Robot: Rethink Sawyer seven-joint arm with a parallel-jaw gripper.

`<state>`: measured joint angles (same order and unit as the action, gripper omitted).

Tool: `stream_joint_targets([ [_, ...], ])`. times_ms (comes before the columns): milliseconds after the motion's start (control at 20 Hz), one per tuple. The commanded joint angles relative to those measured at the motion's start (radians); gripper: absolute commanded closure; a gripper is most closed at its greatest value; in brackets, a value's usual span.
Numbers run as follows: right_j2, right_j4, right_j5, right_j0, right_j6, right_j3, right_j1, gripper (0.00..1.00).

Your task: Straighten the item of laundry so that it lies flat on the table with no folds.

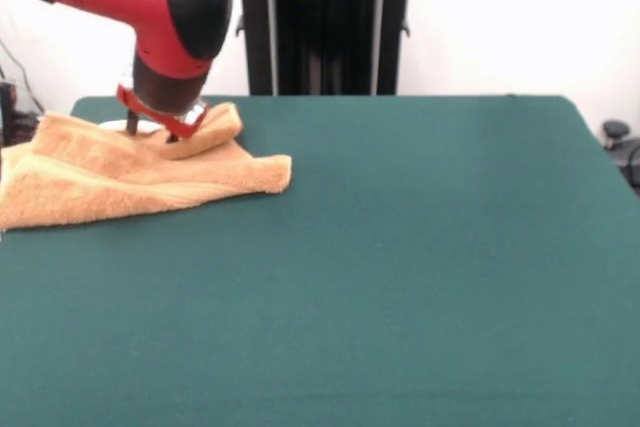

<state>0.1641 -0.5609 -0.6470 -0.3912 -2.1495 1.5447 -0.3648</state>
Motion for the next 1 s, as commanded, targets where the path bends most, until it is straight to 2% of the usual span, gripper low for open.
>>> stream_joint_targets([
  [50,-0.141,0.267,0.000,-0.006,-0.289,0.198,0.157,0.00],
  [800,-0.227,0.532,0.042,-0.099,-0.229,0.296,0.188,0.00],
  [1000,-0.206,0.555,0.043,-0.072,-0.226,0.288,0.186,0.00],
])
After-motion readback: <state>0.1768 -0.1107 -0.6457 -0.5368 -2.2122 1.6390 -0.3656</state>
